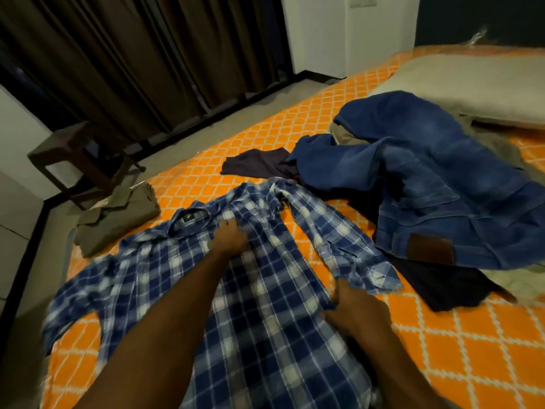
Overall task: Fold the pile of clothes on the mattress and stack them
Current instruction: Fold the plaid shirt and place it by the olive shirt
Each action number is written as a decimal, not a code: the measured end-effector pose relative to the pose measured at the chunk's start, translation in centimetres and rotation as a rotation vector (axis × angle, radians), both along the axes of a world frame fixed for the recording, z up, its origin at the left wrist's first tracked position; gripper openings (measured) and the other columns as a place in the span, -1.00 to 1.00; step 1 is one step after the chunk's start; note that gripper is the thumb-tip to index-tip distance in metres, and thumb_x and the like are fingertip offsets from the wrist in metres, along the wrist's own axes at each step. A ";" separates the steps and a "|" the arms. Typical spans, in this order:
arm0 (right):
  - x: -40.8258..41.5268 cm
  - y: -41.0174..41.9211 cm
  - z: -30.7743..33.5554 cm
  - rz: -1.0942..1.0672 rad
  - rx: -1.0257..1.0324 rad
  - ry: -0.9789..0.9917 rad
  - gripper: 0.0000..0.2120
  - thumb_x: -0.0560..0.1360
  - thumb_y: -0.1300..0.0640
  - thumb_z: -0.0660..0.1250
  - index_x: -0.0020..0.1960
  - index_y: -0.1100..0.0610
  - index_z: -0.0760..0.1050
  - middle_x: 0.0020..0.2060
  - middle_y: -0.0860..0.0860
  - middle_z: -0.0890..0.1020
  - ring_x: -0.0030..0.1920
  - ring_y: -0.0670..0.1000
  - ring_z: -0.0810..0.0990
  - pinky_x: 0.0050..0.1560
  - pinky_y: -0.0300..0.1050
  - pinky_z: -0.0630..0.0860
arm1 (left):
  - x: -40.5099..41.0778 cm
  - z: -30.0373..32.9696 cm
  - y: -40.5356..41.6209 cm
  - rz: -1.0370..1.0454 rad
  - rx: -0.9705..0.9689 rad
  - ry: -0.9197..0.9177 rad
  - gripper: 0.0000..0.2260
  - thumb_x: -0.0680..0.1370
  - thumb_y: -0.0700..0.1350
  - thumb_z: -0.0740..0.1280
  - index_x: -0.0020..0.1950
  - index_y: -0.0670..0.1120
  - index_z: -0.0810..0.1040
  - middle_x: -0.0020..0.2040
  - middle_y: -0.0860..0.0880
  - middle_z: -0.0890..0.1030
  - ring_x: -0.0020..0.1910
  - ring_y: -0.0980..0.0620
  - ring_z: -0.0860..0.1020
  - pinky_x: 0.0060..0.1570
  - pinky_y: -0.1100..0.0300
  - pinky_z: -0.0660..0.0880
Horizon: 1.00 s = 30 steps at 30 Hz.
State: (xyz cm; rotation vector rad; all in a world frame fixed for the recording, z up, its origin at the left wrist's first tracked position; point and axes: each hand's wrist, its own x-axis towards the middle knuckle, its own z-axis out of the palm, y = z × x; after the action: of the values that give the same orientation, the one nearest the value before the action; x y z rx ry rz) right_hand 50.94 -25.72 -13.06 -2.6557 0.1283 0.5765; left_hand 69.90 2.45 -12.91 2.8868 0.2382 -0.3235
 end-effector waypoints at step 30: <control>10.1 10.3 -3.1 0.431 0.160 -0.266 -0.42 0.65 -0.15 0.14 0.62 -0.08 0.10 0.63 -0.05 -0.02 0.63 0.03 -0.09 0.53 0.02 -0.18 | 12.3 -3.2 5.8 -0.283 0.092 -0.554 -0.62 0.62 0.20 0.18 0.30 0.00 0.49 0.28 -0.05 0.47 0.22 -0.08 0.49 0.11 -0.11 0.48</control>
State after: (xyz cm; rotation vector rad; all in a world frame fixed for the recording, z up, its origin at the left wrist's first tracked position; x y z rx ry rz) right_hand 61.00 -15.43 -16.17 -2.5786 -0.5543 0.3357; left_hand 82.22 8.25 -16.10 2.9555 -0.2583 0.4549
